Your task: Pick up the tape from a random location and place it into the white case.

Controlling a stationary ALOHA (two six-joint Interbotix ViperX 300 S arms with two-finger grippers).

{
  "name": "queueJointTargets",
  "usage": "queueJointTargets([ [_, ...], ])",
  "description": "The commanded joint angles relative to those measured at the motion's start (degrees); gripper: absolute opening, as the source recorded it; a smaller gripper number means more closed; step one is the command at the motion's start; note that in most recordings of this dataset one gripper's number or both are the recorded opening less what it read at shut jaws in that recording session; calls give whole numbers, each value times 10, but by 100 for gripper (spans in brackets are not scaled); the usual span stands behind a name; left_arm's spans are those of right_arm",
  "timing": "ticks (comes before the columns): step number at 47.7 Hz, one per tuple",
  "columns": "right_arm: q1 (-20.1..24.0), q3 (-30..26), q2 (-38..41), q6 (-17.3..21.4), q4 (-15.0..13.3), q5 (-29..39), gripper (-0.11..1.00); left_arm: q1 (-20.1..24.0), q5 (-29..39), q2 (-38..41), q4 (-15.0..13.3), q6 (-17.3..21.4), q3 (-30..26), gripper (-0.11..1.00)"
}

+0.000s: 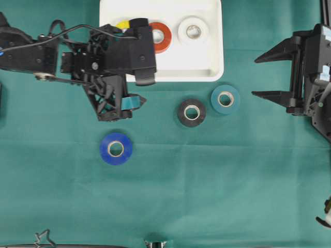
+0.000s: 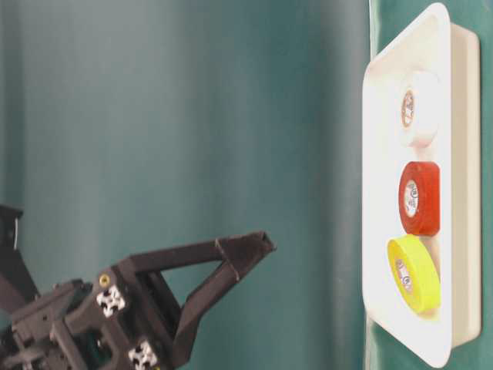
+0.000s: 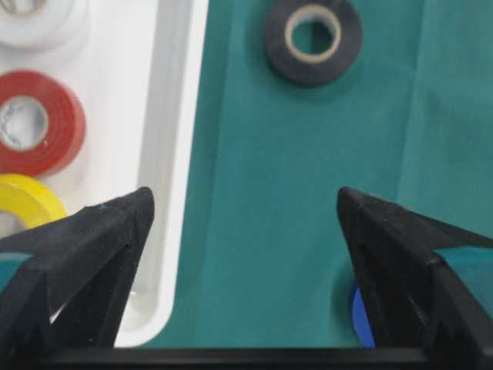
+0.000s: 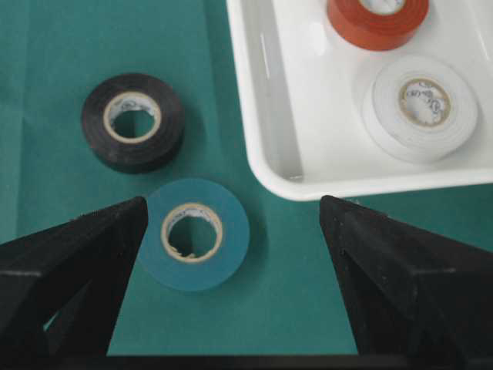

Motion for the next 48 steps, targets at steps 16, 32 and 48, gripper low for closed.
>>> queueJointTargets([
  [16, -1, -26, -28, -1, -1, 31, 89, 11, -96, -104, 3, 0, 88, 94],
  [32, -1, -33, -63, -1, -1, 63, 89, 18, -168, -217, 3, 1, 192, 94],
  [48, -1, -35, -77, -3, -1, 78, 89, 18, -186, -330, 3, 1, 262, 94],
])
